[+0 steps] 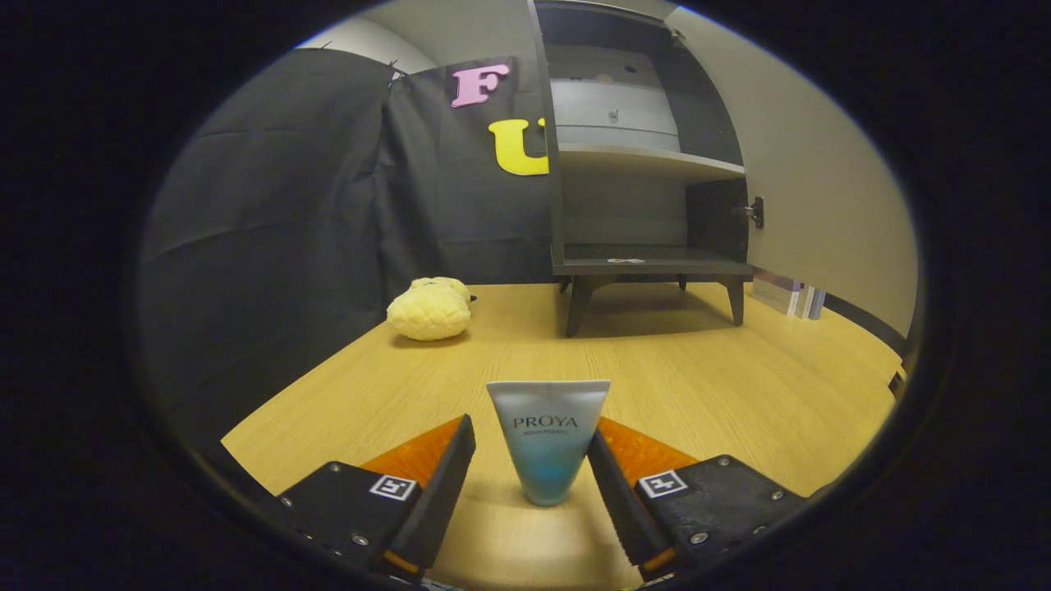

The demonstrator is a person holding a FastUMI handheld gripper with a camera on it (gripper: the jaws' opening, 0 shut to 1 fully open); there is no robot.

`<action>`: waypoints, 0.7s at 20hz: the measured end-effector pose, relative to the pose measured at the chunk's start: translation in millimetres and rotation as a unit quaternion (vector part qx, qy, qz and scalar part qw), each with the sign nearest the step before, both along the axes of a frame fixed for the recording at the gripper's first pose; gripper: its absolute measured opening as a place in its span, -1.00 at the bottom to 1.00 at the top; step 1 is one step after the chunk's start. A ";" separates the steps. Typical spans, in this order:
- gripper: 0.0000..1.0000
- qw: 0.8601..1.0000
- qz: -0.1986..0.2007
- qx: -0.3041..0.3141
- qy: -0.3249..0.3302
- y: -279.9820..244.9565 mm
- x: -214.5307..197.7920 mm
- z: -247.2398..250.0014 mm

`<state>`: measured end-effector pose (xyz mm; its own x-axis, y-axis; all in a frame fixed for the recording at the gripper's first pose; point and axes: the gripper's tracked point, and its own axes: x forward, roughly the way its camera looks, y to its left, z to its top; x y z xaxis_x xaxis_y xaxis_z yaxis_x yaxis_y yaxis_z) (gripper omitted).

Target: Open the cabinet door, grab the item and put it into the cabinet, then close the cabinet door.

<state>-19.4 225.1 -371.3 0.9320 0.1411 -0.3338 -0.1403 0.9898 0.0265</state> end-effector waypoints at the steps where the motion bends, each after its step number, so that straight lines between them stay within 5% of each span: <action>1: 0.52 1.000 0.001 -0.010 -0.003 -2.8 2.1 0.1; 2: 0.17 1.000 0.009 -0.011 -0.004 -0.7 3.4 -0.2; 3: 0.10 1.000 0.017 -0.013 -0.003 1.6 1.7 -0.4; 14: 0.04 0.999 0.029 -0.013 -0.012 -12.1 1.1 32.6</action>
